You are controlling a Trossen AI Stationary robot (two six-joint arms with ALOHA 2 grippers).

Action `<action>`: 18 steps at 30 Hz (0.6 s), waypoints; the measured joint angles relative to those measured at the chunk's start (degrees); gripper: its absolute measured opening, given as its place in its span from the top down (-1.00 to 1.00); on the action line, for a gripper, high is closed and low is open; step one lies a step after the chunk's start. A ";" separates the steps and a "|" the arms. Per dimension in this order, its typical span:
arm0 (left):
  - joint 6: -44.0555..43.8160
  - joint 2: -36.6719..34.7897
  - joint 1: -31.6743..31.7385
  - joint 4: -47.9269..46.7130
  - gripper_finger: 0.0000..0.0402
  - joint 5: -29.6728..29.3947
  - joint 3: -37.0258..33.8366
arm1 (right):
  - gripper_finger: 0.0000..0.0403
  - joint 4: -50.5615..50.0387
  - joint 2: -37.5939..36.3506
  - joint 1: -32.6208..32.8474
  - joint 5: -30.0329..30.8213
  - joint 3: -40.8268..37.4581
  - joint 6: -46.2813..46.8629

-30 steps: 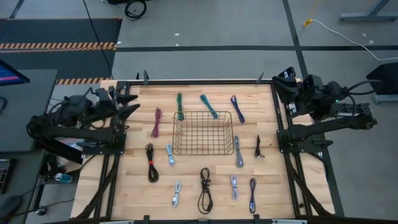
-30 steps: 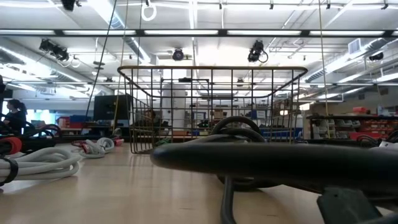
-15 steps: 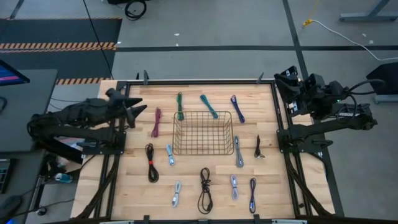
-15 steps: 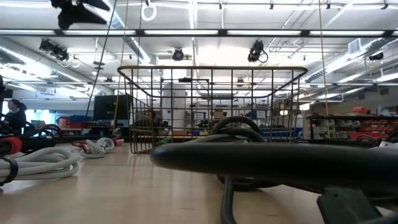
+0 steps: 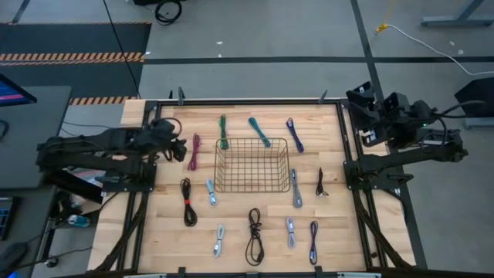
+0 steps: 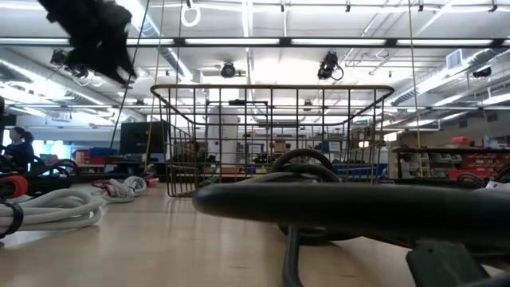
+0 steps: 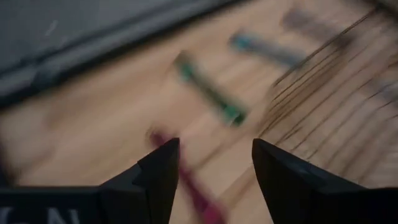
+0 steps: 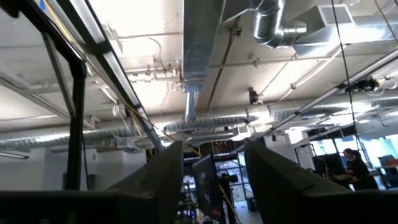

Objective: Pick and place USB-C Cables
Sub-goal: Put the top left black USB cable into the gold wire basket

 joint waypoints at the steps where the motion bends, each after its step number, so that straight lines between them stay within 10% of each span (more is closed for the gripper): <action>1: -1.84 1.20 0.27 -2.60 0.00 0.80 0.00 | 0.12 0.02 -0.34 0.00 -0.12 0.02 0.00; 18: -11.69 21.83 5.46 -5.15 -0.30 10.37 0.00 | 0.11 -5.22 -1.98 0.00 -0.30 0.04 0.66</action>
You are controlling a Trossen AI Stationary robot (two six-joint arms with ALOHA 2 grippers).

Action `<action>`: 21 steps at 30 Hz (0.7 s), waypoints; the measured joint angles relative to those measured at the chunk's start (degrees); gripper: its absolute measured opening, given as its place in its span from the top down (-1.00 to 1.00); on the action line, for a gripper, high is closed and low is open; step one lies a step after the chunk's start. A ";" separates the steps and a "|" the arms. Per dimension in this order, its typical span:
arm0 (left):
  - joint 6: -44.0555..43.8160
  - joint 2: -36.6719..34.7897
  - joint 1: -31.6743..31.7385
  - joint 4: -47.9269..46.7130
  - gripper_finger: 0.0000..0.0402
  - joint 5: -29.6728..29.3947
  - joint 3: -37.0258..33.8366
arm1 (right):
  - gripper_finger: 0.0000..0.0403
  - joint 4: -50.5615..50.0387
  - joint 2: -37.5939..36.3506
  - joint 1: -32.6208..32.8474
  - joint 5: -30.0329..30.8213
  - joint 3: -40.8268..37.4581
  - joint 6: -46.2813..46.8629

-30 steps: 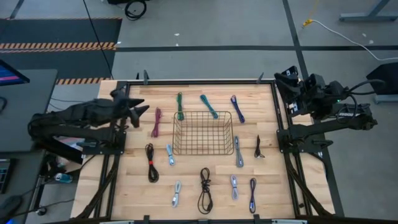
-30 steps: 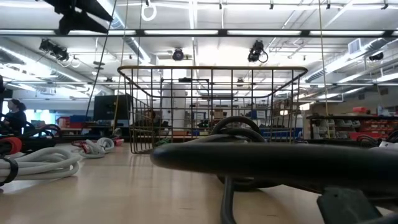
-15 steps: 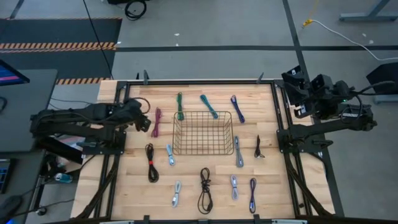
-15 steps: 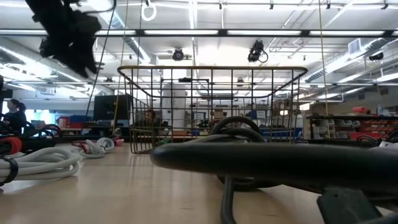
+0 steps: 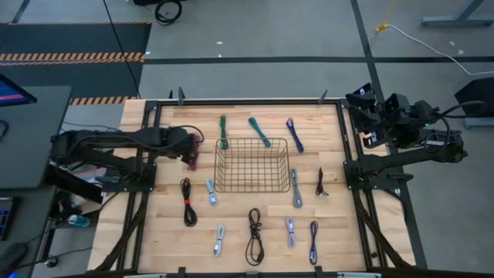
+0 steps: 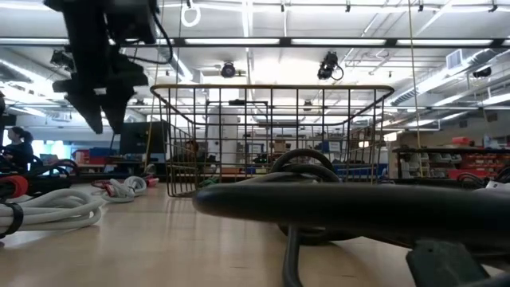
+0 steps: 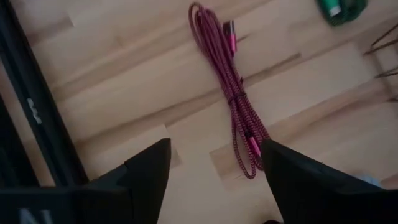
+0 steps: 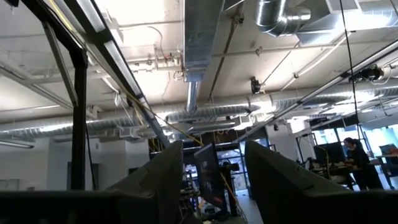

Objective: Pick and place USB-C Cables
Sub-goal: Put the top left black USB cable into the gold wire basket

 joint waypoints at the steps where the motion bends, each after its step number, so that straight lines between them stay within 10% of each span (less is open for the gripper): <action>1: -0.01 1.05 0.36 0.75 -0.32 1.10 0.00 | 0.11 0.00 -0.02 0.00 0.00 0.00 0.00; 10: 0.04 6.67 -1.06 -0.85 -0.35 19.54 0.00 | 0.11 -0.16 -0.19 0.00 0.02 0.00 1.36; 21: -9.28 6.51 -10.75 -1.96 -0.35 20.41 0.00 | 0.11 -0.91 -0.17 0.00 0.02 0.00 1.38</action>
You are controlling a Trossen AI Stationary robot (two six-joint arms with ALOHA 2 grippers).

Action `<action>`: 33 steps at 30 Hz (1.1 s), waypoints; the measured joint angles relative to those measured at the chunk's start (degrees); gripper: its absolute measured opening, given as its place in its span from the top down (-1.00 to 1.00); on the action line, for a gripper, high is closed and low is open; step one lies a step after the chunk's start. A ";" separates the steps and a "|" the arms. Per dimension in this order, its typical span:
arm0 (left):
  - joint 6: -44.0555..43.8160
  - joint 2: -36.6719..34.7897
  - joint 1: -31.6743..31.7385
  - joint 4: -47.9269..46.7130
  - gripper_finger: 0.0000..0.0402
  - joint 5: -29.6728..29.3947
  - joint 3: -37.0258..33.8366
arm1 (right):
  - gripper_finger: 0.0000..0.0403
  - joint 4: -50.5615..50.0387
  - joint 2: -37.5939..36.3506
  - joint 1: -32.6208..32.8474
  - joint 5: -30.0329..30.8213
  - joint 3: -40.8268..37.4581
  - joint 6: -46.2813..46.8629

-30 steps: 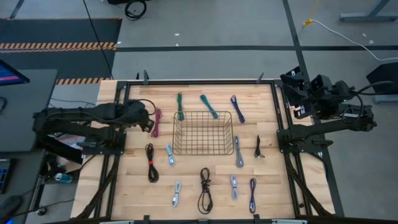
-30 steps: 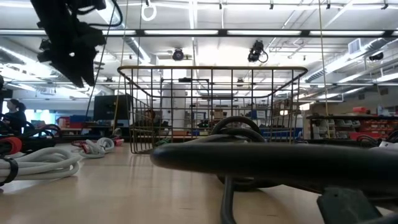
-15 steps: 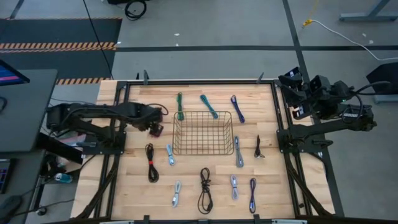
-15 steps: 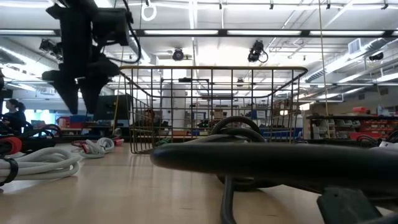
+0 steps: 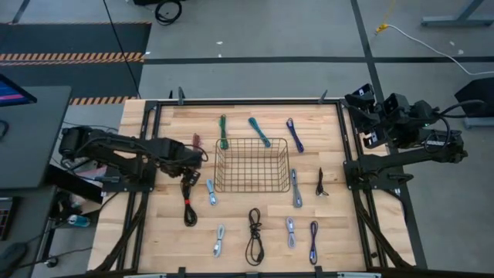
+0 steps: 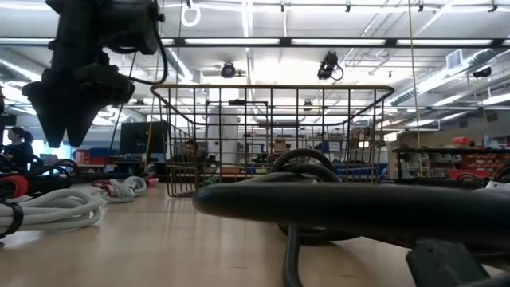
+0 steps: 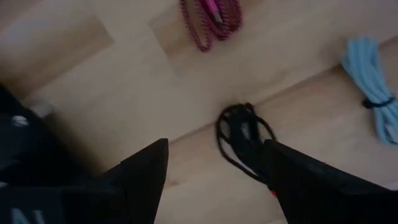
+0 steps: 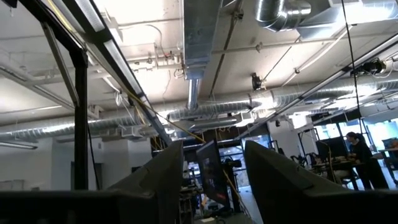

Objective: Pick and place USB-C Cables
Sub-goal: Put the top left black USB cable into the gold wire basket

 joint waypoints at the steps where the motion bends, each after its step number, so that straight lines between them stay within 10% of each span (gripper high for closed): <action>1: -1.00 0.00 -0.95 0.44 -0.35 0.00 0.00 | 0.11 -0.02 0.00 0.00 0.00 0.00 0.00; 33: -19.06 0.02 -12.06 17.80 -0.34 -1.01 -10.93 | 0.11 0.25 0.04 0.00 0.02 0.00 0.17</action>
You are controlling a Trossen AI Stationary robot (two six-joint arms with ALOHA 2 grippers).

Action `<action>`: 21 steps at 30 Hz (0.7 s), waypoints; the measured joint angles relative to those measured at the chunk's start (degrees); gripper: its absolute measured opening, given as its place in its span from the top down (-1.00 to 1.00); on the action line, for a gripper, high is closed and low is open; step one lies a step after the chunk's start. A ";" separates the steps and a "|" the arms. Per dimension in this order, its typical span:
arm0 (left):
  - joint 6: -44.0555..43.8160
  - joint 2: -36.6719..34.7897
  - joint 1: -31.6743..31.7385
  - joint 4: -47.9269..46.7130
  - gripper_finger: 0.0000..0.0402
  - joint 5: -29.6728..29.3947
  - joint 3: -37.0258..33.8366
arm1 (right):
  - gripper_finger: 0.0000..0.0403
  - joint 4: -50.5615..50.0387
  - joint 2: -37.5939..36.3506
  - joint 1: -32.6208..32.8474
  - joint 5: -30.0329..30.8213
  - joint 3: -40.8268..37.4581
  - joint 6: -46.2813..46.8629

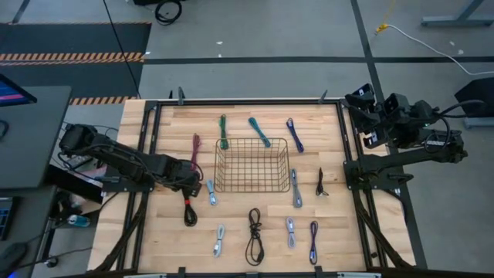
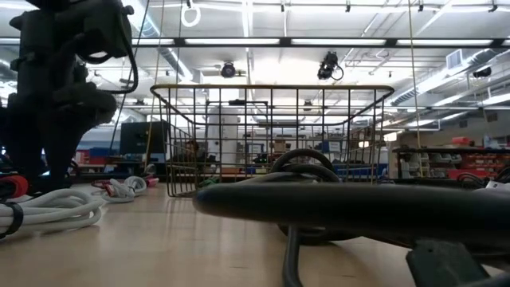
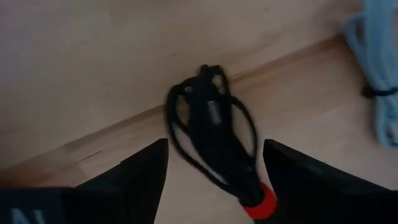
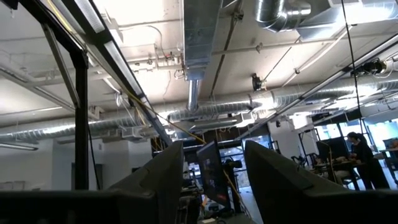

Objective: Pick and place USB-C Cables
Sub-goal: Put the top left black USB cable into the gold wire basket

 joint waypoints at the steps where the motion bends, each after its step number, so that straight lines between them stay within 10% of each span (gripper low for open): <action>1: -0.05 0.00 0.00 0.04 -0.32 -0.41 0.00 | 0.11 0.00 0.00 0.00 0.00 0.00 0.00; 6: 0.43 0.00 0.00 0.04 0.01 -2.23 0.00 | 0.11 0.10 0.00 0.00 0.11 0.00 0.00; 12: 5.98 -0.02 0.00 1.08 0.85 -2.37 0.04 | 0.11 1.61 0.00 0.00 0.13 0.00 0.01; 21: 13.18 -0.34 -0.02 -8.75 0.90 -6.79 10.27 | 0.11 1.95 -0.02 0.00 0.66 0.00 0.00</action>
